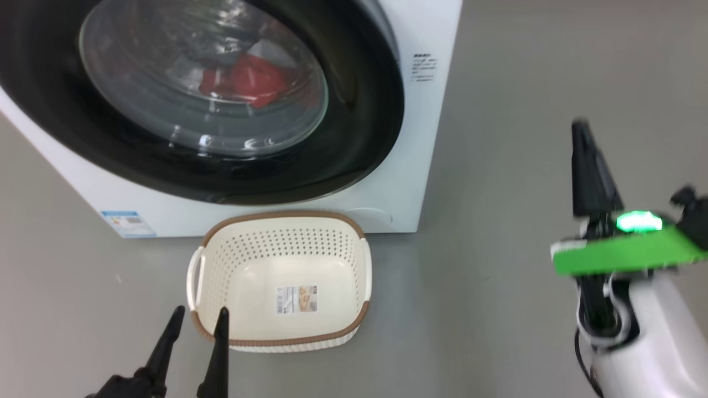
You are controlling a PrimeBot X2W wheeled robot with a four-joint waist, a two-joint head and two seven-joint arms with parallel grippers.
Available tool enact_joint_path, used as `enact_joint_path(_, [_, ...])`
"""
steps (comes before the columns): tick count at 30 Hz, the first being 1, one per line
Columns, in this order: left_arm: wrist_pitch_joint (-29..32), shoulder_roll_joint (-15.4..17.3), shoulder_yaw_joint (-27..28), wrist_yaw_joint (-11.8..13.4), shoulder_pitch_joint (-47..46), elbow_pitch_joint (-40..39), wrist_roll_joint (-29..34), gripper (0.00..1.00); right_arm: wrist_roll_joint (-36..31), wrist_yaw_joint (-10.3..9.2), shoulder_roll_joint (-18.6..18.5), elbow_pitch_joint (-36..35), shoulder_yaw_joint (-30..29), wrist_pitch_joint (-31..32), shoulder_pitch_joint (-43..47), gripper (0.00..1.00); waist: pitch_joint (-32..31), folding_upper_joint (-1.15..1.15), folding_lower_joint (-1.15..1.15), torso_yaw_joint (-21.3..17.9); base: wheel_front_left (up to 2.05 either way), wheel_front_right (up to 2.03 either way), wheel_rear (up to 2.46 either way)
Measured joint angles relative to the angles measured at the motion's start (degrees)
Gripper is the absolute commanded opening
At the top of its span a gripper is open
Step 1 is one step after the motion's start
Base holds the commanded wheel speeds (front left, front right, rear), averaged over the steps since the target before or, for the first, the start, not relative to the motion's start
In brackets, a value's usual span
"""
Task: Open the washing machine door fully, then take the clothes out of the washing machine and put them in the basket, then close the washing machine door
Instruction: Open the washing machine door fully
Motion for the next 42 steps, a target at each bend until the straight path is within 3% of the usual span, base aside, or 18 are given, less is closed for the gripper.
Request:
enact_joint_path(5, [-0.01, -0.01, -1.31, -0.05, -1.75, 0.08, -0.20, 1.00, 8.13, 0.00, -0.70, 3.08, 2.14, 0.00, -8.86, 0.00, 1.65, 0.00, 0.00, 1.89, 0.00, 0.00, 0.00])
enact_joint_path(13, [-0.01, -0.01, -2.64, -0.07, -3.41, 0.22, -0.68, 1.00, 23.92, -0.01, -6.38, 9.12, 7.61, 1.34, -19.08, 0.00, 3.96, 0.00, 0.00, 4.33, 0.00, 0.00, 0.00])
enact_joint_path(23, [-0.01, -0.03, -4.08, -0.07, -5.97, 0.87, -0.68, 1.00, 41.16, -0.01, -11.31, 16.73, 10.90, 15.26, -29.87, 0.00, 7.36, 0.00, 0.00, 6.49, 0.00, 0.00, 0.00])
enact_joint_path(33, [-0.01, 0.02, -5.58, -0.07, -7.08, 1.53, -1.23, 1.00, 54.59, -0.01, -11.90, 25.20, 10.88, 33.62, -36.98, 0.00, 9.59, 0.00, 0.00, 8.18, 0.00, 0.00, 0.00])
enact_joint_path(42, [-0.01, 0.10, -6.64, -0.07, -9.29, 1.75, -2.10, 1.00, 58.48, -0.02, -12.73, 32.53, 10.76, 43.75, -44.36, 0.00, 12.12, 0.00, 0.00, 9.33, 0.00, 0.00, 0.00])
